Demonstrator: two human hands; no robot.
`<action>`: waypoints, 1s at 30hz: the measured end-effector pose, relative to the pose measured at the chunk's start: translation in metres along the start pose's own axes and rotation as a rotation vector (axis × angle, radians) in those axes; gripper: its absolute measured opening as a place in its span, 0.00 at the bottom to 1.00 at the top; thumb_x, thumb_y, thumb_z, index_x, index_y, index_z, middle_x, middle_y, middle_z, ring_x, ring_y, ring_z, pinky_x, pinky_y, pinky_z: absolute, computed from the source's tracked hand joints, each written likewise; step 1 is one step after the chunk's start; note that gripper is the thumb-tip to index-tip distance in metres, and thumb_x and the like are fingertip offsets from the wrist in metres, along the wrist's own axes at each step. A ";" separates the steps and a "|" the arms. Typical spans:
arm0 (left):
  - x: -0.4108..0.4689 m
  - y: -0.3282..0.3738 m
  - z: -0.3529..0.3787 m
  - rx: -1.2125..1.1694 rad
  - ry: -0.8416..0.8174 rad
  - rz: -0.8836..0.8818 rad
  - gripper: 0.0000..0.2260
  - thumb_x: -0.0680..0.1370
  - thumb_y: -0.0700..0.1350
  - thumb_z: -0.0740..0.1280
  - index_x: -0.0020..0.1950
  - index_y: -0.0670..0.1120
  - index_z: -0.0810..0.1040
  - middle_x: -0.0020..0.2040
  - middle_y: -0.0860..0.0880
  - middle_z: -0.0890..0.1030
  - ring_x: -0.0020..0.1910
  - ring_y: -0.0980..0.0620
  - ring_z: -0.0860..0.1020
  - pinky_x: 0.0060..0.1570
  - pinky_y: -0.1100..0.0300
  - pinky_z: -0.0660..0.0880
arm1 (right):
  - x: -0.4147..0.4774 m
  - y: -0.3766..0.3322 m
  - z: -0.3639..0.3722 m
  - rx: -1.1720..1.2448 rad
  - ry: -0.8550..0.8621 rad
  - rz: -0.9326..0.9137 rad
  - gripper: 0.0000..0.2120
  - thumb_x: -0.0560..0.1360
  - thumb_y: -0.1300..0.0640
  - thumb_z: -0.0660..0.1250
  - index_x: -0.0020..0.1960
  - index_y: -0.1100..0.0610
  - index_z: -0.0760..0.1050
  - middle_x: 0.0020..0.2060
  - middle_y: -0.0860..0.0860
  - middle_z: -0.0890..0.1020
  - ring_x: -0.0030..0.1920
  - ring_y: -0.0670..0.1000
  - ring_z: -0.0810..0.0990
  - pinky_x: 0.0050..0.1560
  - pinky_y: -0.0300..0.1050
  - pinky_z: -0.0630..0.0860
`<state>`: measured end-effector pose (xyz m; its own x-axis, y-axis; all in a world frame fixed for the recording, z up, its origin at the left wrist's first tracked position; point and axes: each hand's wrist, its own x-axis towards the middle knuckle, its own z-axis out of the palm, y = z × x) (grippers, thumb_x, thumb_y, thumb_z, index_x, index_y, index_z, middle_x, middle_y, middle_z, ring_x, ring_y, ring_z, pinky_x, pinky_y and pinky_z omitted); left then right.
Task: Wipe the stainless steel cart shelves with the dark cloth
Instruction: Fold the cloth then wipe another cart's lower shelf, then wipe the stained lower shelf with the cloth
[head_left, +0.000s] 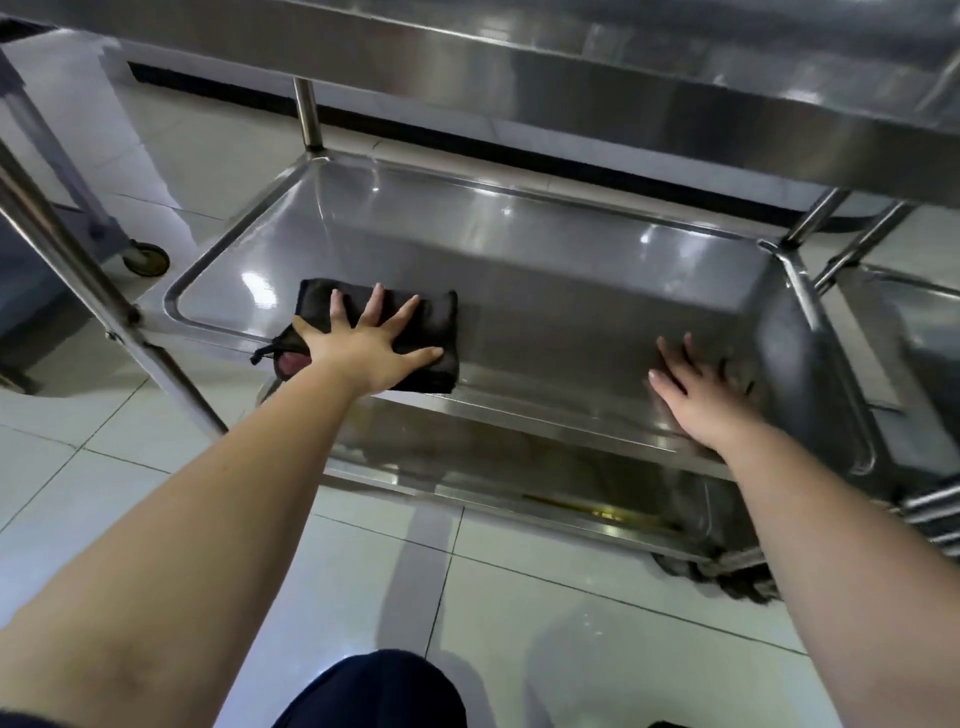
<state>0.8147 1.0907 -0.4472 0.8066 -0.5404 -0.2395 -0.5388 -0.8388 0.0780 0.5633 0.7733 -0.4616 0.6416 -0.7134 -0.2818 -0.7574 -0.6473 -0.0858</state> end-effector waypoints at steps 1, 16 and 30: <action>0.000 0.014 0.002 0.008 0.003 0.021 0.36 0.71 0.79 0.46 0.75 0.72 0.38 0.80 0.57 0.38 0.78 0.38 0.36 0.66 0.23 0.41 | -0.001 -0.002 0.002 -0.013 0.018 -0.002 0.29 0.76 0.28 0.39 0.75 0.29 0.37 0.78 0.38 0.37 0.79 0.61 0.39 0.74 0.69 0.43; -0.007 0.206 0.020 -0.144 0.013 0.253 0.31 0.77 0.72 0.49 0.79 0.65 0.50 0.81 0.52 0.44 0.78 0.40 0.37 0.68 0.28 0.33 | 0.002 -0.013 -0.005 0.467 0.142 0.036 0.30 0.77 0.31 0.47 0.75 0.40 0.63 0.77 0.41 0.62 0.78 0.57 0.56 0.76 0.64 0.48; -0.009 0.150 -0.037 -0.334 0.282 0.344 0.24 0.80 0.42 0.64 0.75 0.54 0.66 0.75 0.47 0.67 0.74 0.43 0.62 0.69 0.45 0.66 | -0.006 -0.110 -0.068 -0.080 0.293 -0.273 0.13 0.79 0.55 0.67 0.61 0.57 0.76 0.59 0.57 0.75 0.60 0.60 0.73 0.56 0.50 0.72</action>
<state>0.7352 0.9676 -0.3972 0.6562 -0.7451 0.1192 -0.7135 -0.5611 0.4197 0.6512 0.8306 -0.3854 0.8341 -0.5510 0.0266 -0.5498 -0.8342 -0.0415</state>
